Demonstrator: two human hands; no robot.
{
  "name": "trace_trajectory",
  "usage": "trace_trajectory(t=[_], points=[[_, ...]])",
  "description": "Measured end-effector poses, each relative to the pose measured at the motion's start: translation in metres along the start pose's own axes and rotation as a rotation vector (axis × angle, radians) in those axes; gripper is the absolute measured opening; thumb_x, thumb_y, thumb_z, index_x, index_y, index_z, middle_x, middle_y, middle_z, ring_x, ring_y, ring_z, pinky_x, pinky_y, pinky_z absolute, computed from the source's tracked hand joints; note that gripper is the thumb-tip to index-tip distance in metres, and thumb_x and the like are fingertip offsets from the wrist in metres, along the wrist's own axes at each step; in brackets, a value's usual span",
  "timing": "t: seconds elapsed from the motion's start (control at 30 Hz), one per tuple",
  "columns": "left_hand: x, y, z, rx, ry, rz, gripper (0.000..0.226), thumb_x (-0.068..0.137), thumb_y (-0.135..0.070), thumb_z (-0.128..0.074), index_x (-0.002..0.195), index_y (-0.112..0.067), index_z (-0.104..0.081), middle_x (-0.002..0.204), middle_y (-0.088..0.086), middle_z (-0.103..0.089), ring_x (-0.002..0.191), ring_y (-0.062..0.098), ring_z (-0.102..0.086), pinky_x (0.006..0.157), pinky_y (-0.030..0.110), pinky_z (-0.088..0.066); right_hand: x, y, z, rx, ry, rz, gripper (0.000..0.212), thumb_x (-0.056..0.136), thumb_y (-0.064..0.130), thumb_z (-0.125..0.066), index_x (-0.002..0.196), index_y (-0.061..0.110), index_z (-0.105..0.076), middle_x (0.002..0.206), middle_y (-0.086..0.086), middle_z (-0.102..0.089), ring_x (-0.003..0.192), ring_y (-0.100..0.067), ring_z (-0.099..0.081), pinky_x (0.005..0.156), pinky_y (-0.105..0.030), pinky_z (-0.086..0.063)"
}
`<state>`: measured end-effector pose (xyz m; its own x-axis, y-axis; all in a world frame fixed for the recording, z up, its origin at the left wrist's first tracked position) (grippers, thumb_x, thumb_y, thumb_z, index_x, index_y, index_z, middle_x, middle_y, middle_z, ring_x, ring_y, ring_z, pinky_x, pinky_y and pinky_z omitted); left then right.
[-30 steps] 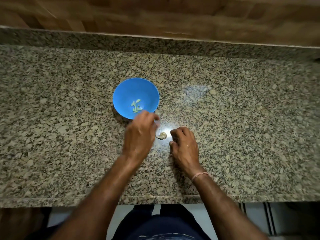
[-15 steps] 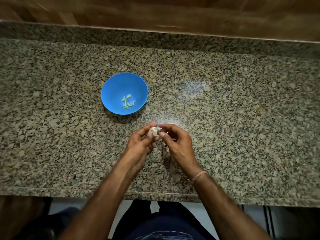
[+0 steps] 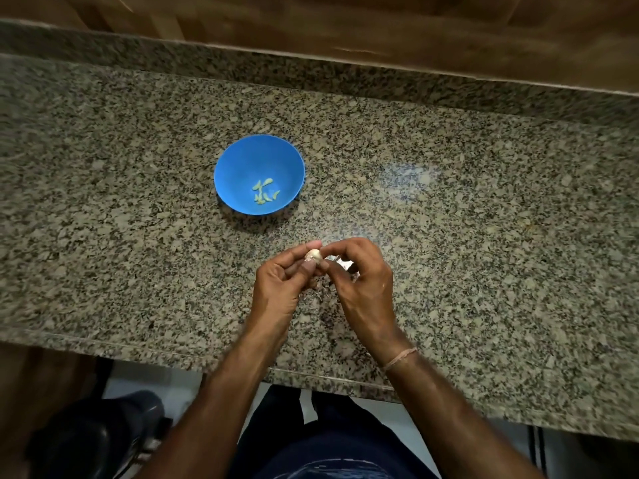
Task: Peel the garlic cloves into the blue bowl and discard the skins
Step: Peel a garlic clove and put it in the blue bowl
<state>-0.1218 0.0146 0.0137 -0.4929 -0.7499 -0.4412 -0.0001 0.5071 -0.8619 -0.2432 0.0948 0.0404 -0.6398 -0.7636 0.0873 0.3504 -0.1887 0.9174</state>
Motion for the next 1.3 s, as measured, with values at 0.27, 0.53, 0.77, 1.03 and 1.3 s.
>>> trace_trajectory(t=[0.27, 0.53, 0.77, 1.03, 1.3], points=[[-0.016, -0.015, -0.012, 0.162, -0.075, -0.16, 0.03, 0.094, -0.005, -0.071, 0.124, -0.008, -0.073, 0.111, 0.004, -0.079, 0.106, 0.016, -0.075, 0.087, 0.026, -0.061, -0.006, 0.003, 0.011, -0.154, -0.092, 0.066, 0.01, 0.093, 0.031, -0.077, 0.097, 0.023, -0.074, 0.099, 0.016, -0.067, 0.102, -0.011, -0.054, 0.085, -0.027, -0.042], [-0.022, -0.016, -0.016, 0.396, -0.125, -0.264, 0.033, 0.095, -0.007, -0.072, 0.126, -0.018, -0.074, 0.122, -0.005, -0.076, 0.115, 0.01, -0.071, 0.095, 0.041, -0.062, -0.009, 0.0, 0.014, 0.001, -0.018, -0.049, 0.007, 0.093, 0.022, -0.078, 0.098, 0.022, -0.073, 0.096, 0.016, -0.07, 0.095, -0.009, -0.061, 0.078, -0.024, -0.046], [-0.026, -0.013, -0.021, 0.476, -0.138, -0.255, 0.032, 0.1, -0.011, -0.068, 0.13, -0.02, -0.072, 0.122, -0.005, -0.076, 0.111, 0.008, -0.072, 0.094, 0.04, -0.062, -0.009, -0.004, 0.015, 0.104, -0.029, -0.123, 0.01, 0.093, 0.009, -0.076, 0.097, 0.017, -0.073, 0.092, 0.004, -0.071, 0.09, -0.016, -0.068, 0.073, -0.025, -0.058], [-0.025, -0.011, -0.013, 0.322, -0.06, -0.175, 0.028, 0.098, -0.004, -0.067, 0.124, -0.01, -0.074, 0.114, 0.001, -0.079, 0.108, 0.016, -0.075, 0.093, 0.04, -0.062, -0.007, -0.008, 0.018, 0.047, 0.061, -0.158, 0.014, 0.09, 0.019, -0.08, 0.093, 0.028, -0.07, 0.095, 0.017, -0.069, 0.1, -0.005, -0.063, 0.09, -0.036, -0.054], [-0.025, -0.013, -0.009, 0.277, -0.023, -0.136, 0.025, 0.09, -0.006, -0.076, 0.115, -0.011, -0.077, 0.103, 0.008, -0.08, 0.102, 0.023, -0.077, 0.089, 0.041, -0.063, -0.002, -0.002, 0.019, 0.032, 0.147, -0.09, 0.012, 0.088, 0.02, -0.082, 0.092, 0.021, -0.071, 0.088, 0.015, -0.066, 0.09, -0.01, -0.062, 0.079, -0.039, -0.056]])
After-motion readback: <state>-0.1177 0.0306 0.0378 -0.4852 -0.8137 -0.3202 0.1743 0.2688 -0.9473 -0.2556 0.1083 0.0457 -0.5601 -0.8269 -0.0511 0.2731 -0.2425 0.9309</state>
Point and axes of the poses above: each hand's wrist, its own x-axis towards the middle knuckle, its own z-axis out of the back of the hand, y = z × x, the point moved 5 cm from there along x, towards the middle knuckle
